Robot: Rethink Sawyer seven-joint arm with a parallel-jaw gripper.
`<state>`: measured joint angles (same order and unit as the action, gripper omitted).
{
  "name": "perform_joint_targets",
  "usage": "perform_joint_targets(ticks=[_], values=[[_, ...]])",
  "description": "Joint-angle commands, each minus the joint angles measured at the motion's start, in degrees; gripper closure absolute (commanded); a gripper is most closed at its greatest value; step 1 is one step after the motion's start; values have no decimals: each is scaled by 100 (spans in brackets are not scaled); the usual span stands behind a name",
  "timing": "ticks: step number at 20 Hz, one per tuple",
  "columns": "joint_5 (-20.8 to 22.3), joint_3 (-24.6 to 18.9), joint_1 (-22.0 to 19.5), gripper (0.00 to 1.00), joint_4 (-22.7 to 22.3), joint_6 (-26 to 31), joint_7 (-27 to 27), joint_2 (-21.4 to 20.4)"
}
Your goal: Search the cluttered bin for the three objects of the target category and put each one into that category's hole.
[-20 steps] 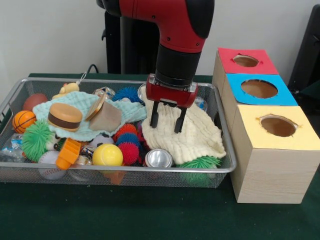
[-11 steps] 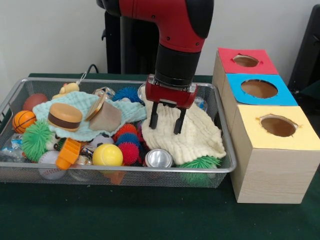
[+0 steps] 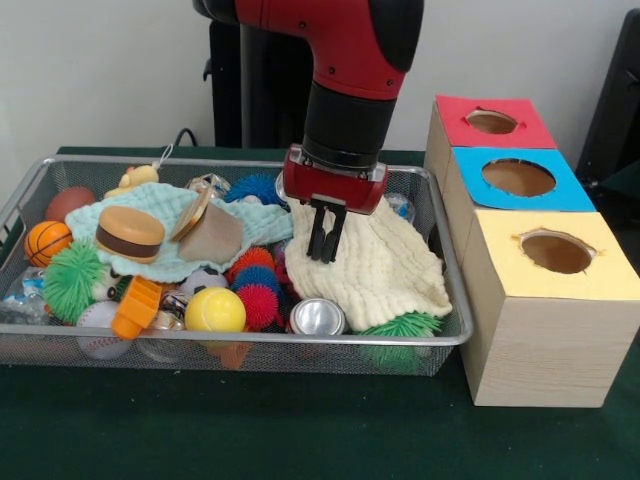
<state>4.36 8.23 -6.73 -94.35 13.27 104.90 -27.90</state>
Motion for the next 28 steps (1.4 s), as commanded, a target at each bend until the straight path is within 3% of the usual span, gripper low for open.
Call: perform_joint_targets(ticks=[1, 7, 11, 17, 26, 28], values=[[-217, -374, -235, 100, -263, 57, 915, -16], [-257, -364, -201, 100, -312, 38, 994, -34], [-301, 109, 164, 100, -171, -375, 1344, 37], [-373, 282, 296, 100, -117, -737, 1401, 154], [-451, -124, -117, 100, -598, -350, 1052, -301], [-433, -243, -244, 100, -559, -360, 971, -227]])
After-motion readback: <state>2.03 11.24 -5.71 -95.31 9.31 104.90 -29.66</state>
